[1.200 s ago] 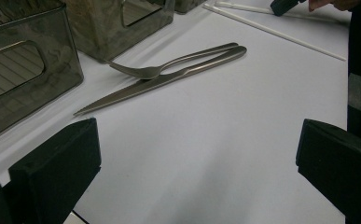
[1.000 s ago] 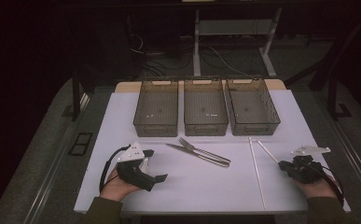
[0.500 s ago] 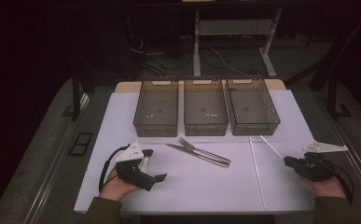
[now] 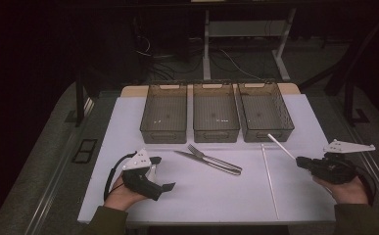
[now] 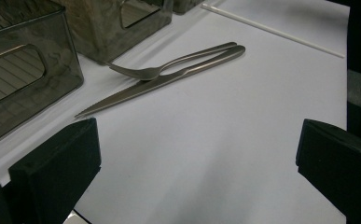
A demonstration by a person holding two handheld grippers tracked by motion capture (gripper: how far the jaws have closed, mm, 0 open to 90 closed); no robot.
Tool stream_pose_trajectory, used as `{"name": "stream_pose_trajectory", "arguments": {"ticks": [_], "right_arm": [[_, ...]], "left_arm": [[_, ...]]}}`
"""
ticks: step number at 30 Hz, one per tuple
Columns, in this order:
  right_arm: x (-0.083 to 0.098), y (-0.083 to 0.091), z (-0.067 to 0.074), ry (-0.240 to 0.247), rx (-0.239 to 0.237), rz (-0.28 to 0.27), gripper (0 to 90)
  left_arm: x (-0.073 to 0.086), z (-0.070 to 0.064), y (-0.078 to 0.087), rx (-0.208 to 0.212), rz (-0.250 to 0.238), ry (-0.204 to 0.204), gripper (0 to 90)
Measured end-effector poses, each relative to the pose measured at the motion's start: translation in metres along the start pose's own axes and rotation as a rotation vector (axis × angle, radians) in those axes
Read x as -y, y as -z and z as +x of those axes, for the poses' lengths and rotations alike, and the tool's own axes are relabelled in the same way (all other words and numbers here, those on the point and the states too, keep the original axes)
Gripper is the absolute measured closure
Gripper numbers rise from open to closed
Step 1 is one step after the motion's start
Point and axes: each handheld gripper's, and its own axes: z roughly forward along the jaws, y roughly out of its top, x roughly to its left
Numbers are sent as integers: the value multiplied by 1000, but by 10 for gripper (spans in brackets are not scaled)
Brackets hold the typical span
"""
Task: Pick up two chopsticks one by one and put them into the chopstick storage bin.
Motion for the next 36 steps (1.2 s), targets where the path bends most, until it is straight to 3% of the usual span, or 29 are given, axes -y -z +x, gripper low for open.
{"name": "stream_pose_trajectory", "arguments": {"ticks": [8,18,27,36], "right_arm": [[-31,-15,11,36,-48,-28,846],[-68,-40,29,85,-69,-41,846],[-92,-55,36,92,-98,-44,846],[-119,-84,57,119,-131,-30,846]], "left_arm": [[0,0,2,-3,-16,7,0],[1,1,3,-4,-27,18,0],[0,1,2,-1,-35,23,0],[-1,0,1,3,-39,16,0]]}}
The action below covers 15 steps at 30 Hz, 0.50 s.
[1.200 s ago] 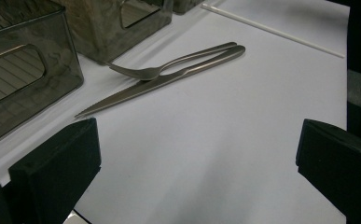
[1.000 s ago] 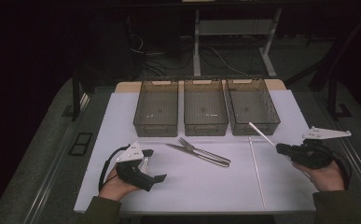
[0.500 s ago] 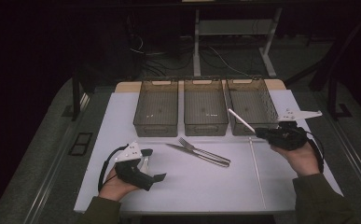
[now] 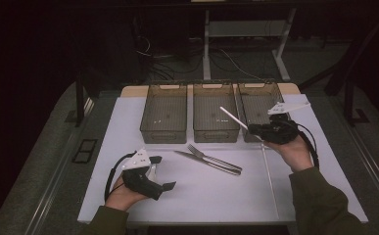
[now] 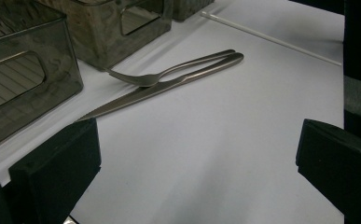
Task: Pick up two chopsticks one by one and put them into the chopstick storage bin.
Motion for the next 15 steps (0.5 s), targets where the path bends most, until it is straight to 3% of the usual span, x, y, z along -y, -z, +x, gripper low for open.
{"name": "stream_pose_trajectory", "arguments": {"ticks": [15], "right_arm": [[-55,-57,32,51,-26,30,846]], "left_arm": [[-1,-2,-2,2,2,-9,0]]}}
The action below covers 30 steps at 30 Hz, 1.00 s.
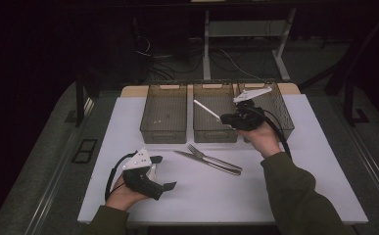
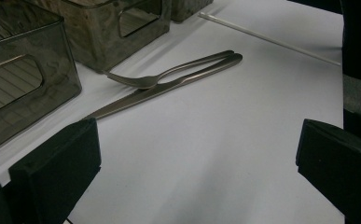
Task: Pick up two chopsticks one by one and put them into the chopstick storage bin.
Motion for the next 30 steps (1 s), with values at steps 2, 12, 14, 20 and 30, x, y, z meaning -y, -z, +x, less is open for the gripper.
{"name": "stream_pose_trajectory", "arguments": {"ticks": [2,12,14,20,30], "right_arm": [[-7,-8,4,-1,-3,5,846],[-36,-44,19,0,5,17,846],[-40,-51,22,-1,9,23,846],[-55,-75,29,0,11,45,846],[-79,-120,39,-17,23,99,845]], "left_arm": [[0,0,-1,2,2,-5,0],[-1,-2,-2,2,2,-12,0],[-1,-3,-2,4,3,-16,0],[-2,-2,-1,4,4,-21,0],[-2,-3,0,12,-9,-19,0]]}}
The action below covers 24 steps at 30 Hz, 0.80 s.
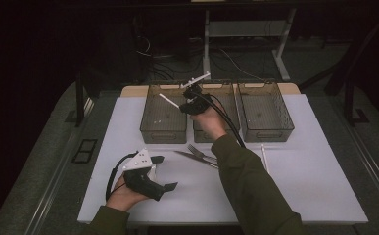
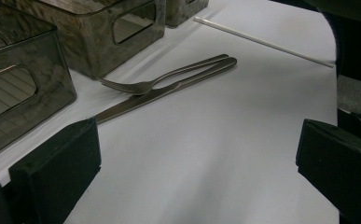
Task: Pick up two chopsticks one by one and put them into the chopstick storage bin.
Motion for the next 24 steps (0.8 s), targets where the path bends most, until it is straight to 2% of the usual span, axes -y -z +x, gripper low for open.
{"name": "stream_pose_trajectory", "arguments": {"ticks": [6,19,22,24], "right_arm": [[-12,-24,2,-29,17,35,845],[-30,-68,20,-12,47,149,842],[-32,-73,23,-10,47,153,829],[-34,-73,23,-14,33,132,767]], "left_arm": [[0,0,0,4,-4,-2,0],[-1,-2,1,12,-20,-3,0],[-1,-2,2,12,-25,-4,0],[-1,-2,2,13,-26,-5,0]]}}
